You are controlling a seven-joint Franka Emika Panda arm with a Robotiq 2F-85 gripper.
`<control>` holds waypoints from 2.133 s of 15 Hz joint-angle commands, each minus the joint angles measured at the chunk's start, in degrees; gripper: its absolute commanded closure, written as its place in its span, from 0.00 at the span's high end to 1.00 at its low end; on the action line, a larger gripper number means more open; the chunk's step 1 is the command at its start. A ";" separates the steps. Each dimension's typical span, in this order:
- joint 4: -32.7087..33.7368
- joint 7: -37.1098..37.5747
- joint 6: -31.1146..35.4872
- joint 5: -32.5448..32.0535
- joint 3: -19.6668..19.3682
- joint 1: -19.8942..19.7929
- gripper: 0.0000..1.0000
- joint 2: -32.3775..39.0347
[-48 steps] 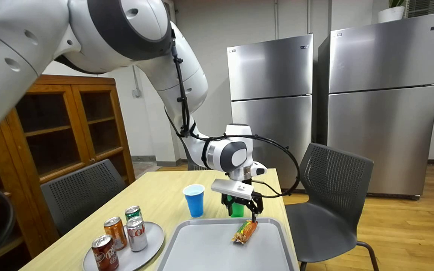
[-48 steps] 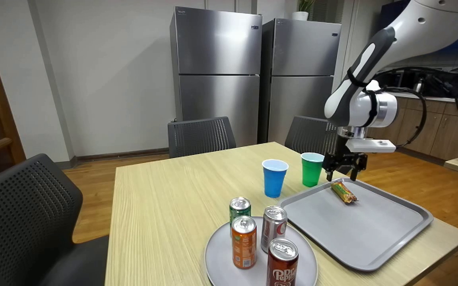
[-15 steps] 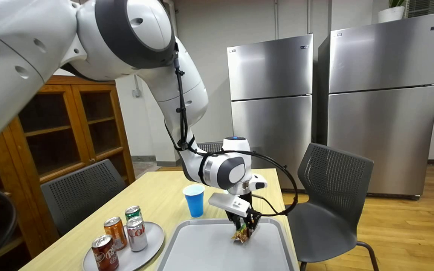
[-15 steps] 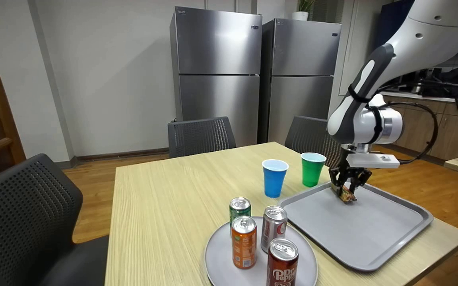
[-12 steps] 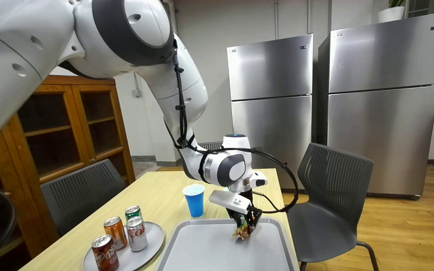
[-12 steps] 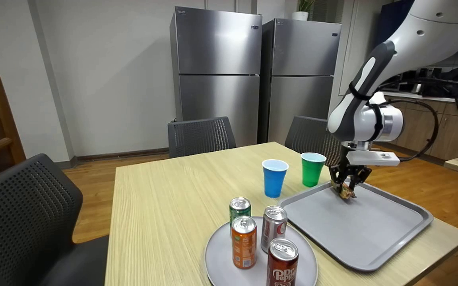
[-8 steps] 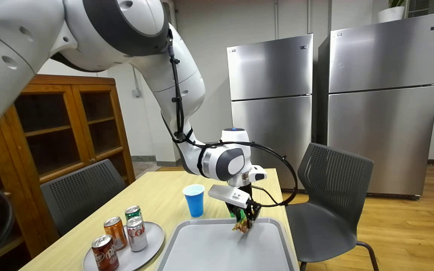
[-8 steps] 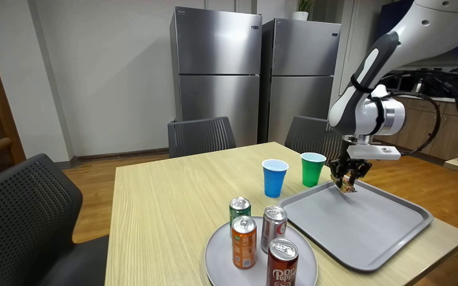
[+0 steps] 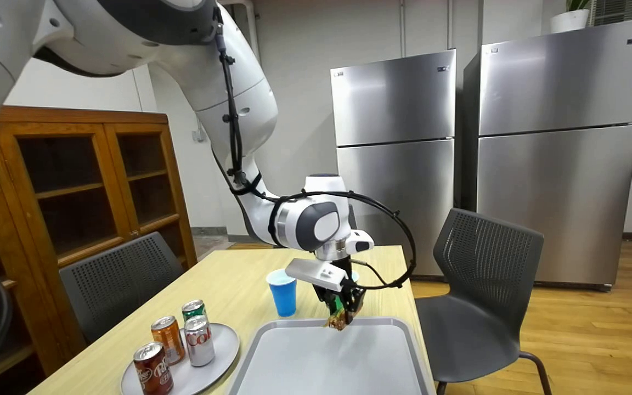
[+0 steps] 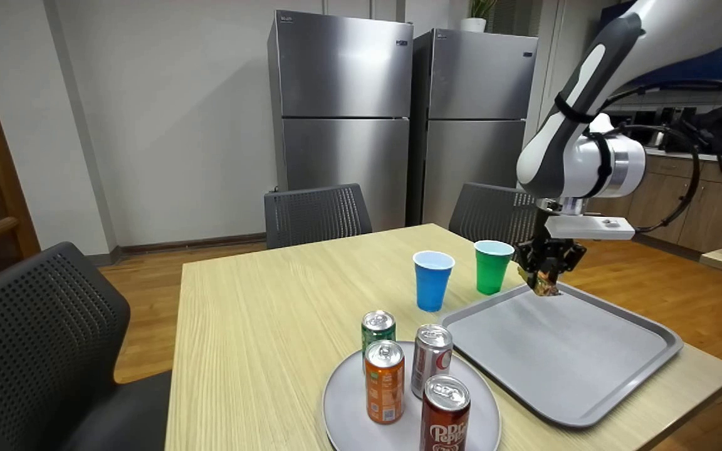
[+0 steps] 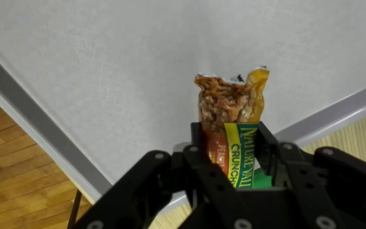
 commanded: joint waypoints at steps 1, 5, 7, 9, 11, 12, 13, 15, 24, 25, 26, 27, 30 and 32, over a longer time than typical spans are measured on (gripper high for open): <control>-7.09 5.05 -0.07 -2.00 -1.81 4.30 0.17 -6.32; -11.75 8.43 -0.18 -1.96 -1.23 7.72 0.17 -10.05; -13.82 9.17 -0.33 -2.20 -0.69 9.42 0.17 -11.69; -15.51 9.14 -0.29 -3.11 -0.37 11.15 0.17 -12.87; -16.82 8.75 -0.67 -4.31 0.00 12.57 0.17 -13.79; -17.36 8.49 -0.77 -4.72 0.31 13.03 0.17 -14.14; -17.76 8.31 -0.86 -5.43 0.50 13.56 0.17 -14.27; -18.22 7.42 -0.93 -6.18 1.28 13.86 0.17 -14.40; -15.56 -5.10 -2.92 -7.02 6.39 10.56 0.17 -12.40; -15.26 -6.88 -3.10 -7.16 6.76 10.16 0.17 -12.15; -14.91 -8.71 -3.16 -7.35 7.16 9.76 0.17 -11.91; -14.42 -10.33 -3.34 -7.33 7.63 9.31 0.17 -11.56; -12.78 -14.21 -4.12 -7.34 8.71 8.38 0.17 -10.39; -11.73 -16.14 -4.49 -7.45 9.34 8.07 0.17 -9.61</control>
